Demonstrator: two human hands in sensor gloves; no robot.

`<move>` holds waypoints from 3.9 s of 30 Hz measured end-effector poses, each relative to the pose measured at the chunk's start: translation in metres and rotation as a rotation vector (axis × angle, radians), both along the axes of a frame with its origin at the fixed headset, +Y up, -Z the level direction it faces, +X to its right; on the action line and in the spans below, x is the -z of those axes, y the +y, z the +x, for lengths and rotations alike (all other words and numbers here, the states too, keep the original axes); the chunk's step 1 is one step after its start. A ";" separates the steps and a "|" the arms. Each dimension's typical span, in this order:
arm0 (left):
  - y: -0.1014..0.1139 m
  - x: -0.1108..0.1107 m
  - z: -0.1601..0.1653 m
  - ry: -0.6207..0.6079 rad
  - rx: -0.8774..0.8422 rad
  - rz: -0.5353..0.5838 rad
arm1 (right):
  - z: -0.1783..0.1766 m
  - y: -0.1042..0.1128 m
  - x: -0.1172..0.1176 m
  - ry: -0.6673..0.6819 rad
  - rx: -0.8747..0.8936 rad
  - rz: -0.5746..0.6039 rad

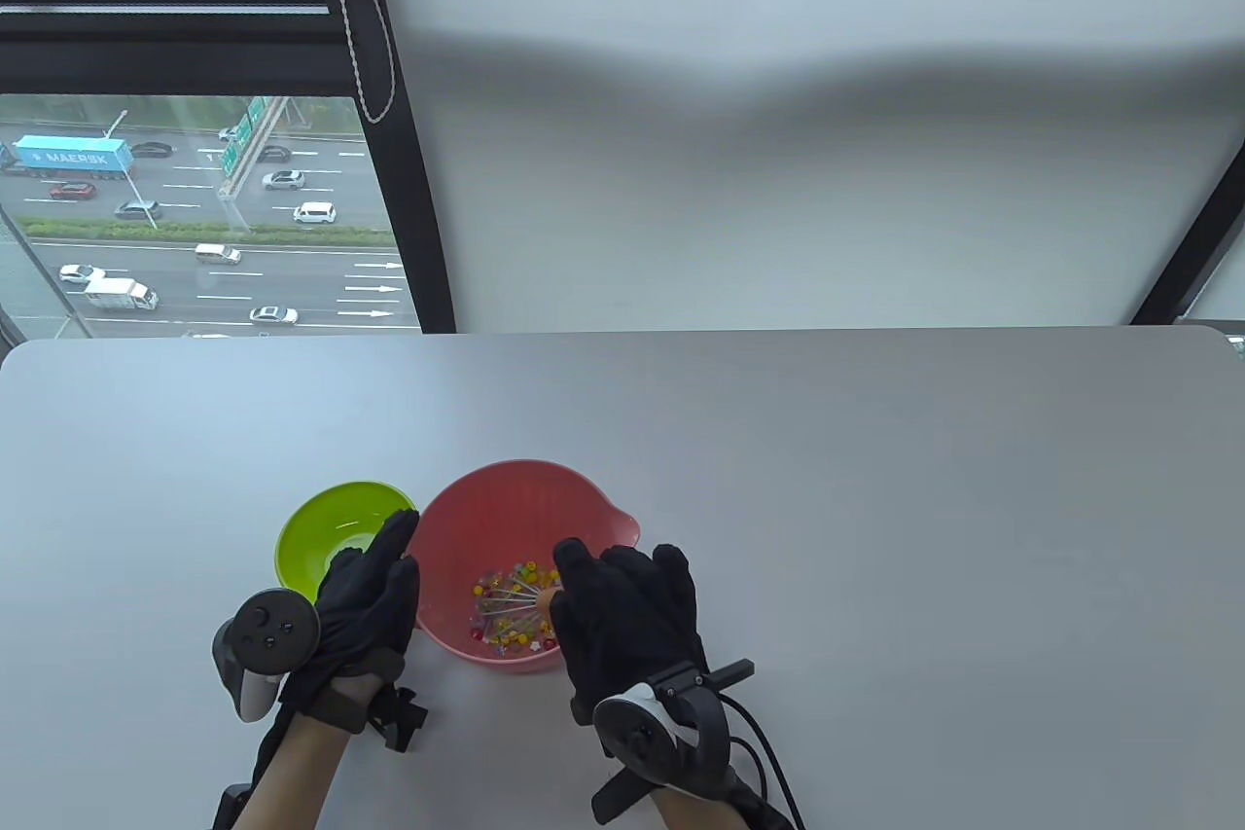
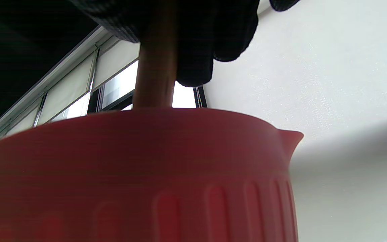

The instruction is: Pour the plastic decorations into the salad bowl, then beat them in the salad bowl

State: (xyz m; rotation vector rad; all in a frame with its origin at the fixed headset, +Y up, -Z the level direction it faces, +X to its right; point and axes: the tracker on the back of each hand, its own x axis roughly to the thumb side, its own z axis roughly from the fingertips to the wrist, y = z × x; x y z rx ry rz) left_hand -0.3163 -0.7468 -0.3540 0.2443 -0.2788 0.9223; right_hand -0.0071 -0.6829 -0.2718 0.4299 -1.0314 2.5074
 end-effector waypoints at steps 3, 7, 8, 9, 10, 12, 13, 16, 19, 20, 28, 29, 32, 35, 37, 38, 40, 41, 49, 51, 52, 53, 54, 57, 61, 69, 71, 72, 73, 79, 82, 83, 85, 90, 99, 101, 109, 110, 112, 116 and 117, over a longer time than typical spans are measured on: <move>0.000 0.000 0.000 0.000 0.000 0.000 | -0.002 -0.003 0.000 -0.004 -0.025 0.002; 0.000 0.000 0.000 0.000 -0.001 0.000 | -0.003 -0.004 0.000 -0.028 -0.074 0.032; 0.001 -0.001 0.000 -0.001 0.000 0.000 | -0.003 -0.004 0.000 -0.034 -0.082 0.040; 0.000 -0.001 0.000 0.000 0.000 0.000 | -0.002 -0.004 0.000 -0.041 -0.090 0.049; 0.000 0.000 0.000 0.000 -0.001 0.000 | -0.002 -0.003 0.000 -0.044 -0.093 0.052; 0.000 0.000 0.000 0.000 -0.002 -0.001 | 0.000 -0.002 0.000 -0.061 -0.113 0.070; 0.000 -0.001 0.000 0.000 -0.001 -0.001 | 0.001 -0.001 0.000 -0.069 -0.121 0.079; 0.001 -0.001 0.000 0.000 -0.001 0.000 | 0.003 0.001 -0.001 -0.080 -0.125 0.093; 0.001 0.000 0.000 0.000 0.001 0.000 | 0.006 0.003 -0.001 -0.085 -0.115 0.100; 0.001 0.000 0.000 -0.001 0.000 -0.001 | 0.006 0.003 -0.001 -0.088 -0.113 0.100; 0.000 0.000 0.001 0.000 -0.001 0.002 | 0.015 0.010 -0.001 -0.080 -0.036 0.084; 0.000 0.000 0.000 -0.001 -0.002 0.000 | 0.015 0.011 -0.002 -0.074 -0.024 0.078; 0.000 0.000 0.000 -0.001 -0.001 0.001 | 0.014 0.010 -0.001 -0.053 0.006 0.056; 0.000 0.000 0.000 -0.001 0.000 0.001 | 0.010 0.006 0.001 -0.019 0.037 0.006; 0.000 0.000 0.001 -0.001 0.000 0.001 | 0.005 0.003 0.001 -0.005 0.024 -0.015; 0.000 0.000 0.001 0.000 0.000 0.001 | 0.004 0.002 0.001 -0.004 0.014 -0.013; 0.000 -0.001 0.001 0.000 0.000 0.001 | -0.001 0.000 0.000 -0.001 -0.022 -0.011; 0.000 -0.001 0.001 0.000 0.001 0.001 | -0.004 -0.002 0.000 0.000 -0.039 -0.012; 0.000 -0.001 0.000 0.001 0.003 0.002 | -0.018 -0.006 -0.001 -0.038 -0.137 0.010; 0.000 -0.001 0.000 0.001 0.002 0.002 | -0.017 -0.008 -0.001 -0.047 -0.135 0.016; 0.000 -0.001 0.000 0.000 0.002 0.002 | -0.016 -0.008 0.000 -0.050 -0.136 0.019; 0.000 -0.001 0.000 0.000 0.003 0.002 | -0.015 -0.008 0.000 -0.053 -0.137 0.021; 0.000 -0.001 0.000 0.000 0.003 0.002 | -0.013 -0.007 0.000 -0.059 -0.134 0.029; 0.000 -0.001 0.000 0.000 0.001 0.001 | -0.008 -0.005 0.001 -0.065 -0.111 0.029; 0.000 -0.001 0.000 0.000 0.000 0.001 | -0.002 -0.002 0.001 -0.070 -0.082 0.034; 0.000 -0.001 0.000 -0.001 -0.001 0.000 | 0.010 0.005 0.003 -0.068 0.011 0.014; 0.000 -0.001 0.000 0.000 0.001 0.002 | 0.011 0.006 0.002 -0.063 0.018 0.009; 0.000 -0.001 0.000 0.000 0.001 0.002 | 0.011 0.006 0.003 -0.053 0.028 -0.004; 0.000 -0.001 0.000 0.000 0.000 0.001 | 0.010 0.006 0.003 -0.043 0.042 -0.020; 0.000 -0.001 0.000 0.001 0.001 0.002 | -0.003 -0.003 0.005 0.020 0.027 -0.105; 0.000 -0.001 0.000 0.001 0.001 0.002 | -0.008 -0.004 0.003 0.018 -0.006 -0.093; 0.000 -0.001 0.000 0.001 0.001 0.001 | -0.009 -0.004 0.002 0.015 -0.013 -0.087; 0.000 -0.001 0.000 0.001 0.000 0.002 | -0.011 -0.005 0.002 0.013 -0.034 -0.078; 0.000 -0.001 0.000 0.001 0.001 0.001 | -0.012 -0.005 0.001 -0.023 -0.098 -0.024; 0.000 -0.001 0.000 0.000 0.002 0.001 | 0.003 -0.001 0.004 -0.062 -0.052 -0.013; -0.001 -0.001 0.000 0.000 0.000 0.001 | 0.005 0.001 0.004 -0.067 -0.043 -0.007; -0.001 -0.001 0.000 0.000 0.000 0.001 | 0.015 0.008 0.004 -0.075 0.013 -0.001; -0.001 -0.001 0.000 -0.001 0.000 0.001 | 0.017 0.008 0.004 -0.075 0.026 -0.002; -0.001 -0.001 0.000 0.000 0.002 0.002 | 0.019 0.010 0.004 -0.072 0.048 -0.003; 0.000 -0.001 0.000 -0.001 0.001 0.002 | 0.020 0.010 0.004 -0.051 0.096 -0.030; 0.000 -0.001 0.000 0.000 0.002 0.002 | 0.020 0.009 0.005 -0.046 0.103 -0.037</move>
